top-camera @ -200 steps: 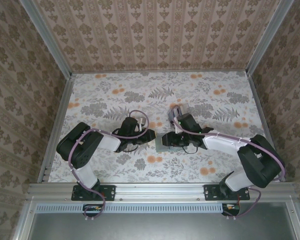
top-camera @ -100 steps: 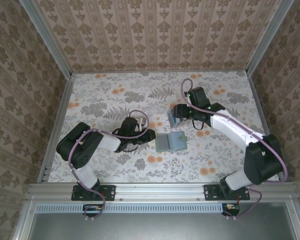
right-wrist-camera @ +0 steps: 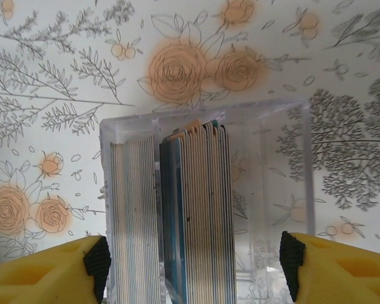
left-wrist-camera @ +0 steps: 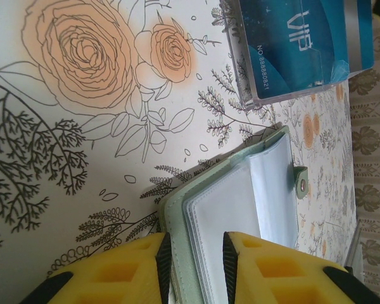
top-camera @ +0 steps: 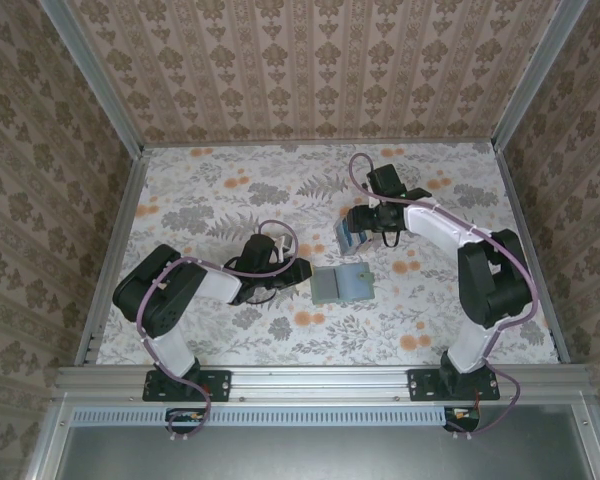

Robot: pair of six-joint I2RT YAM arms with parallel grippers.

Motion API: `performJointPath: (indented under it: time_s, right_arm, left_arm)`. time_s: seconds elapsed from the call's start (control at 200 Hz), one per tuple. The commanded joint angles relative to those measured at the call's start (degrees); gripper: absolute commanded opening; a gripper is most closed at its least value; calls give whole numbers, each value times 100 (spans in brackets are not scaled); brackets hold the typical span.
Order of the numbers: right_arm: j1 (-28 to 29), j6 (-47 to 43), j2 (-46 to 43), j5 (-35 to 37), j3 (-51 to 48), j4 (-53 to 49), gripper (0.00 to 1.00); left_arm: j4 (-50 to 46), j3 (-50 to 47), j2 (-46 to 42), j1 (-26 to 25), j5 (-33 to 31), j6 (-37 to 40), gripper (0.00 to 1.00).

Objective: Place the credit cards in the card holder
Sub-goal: Pick up the credit card from the storage box.

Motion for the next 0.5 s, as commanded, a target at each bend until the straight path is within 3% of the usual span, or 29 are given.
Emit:
performJointPath:
  time_s: [0.0,0.25,0.49]
  right_arm:
    - [-16,-132,210,-687,104,-83,72]
    - [-16,-175,138,-1052,79,-59,63]
    - [-30,-75,-32,-1414,4,67,62]
  left_arm:
    - [-1437,-328,651,0,-604,76,31]
    - [-1549,-312,592,1,-653,105,31]
    - [-1551,-338,568,2,-673,97,31]
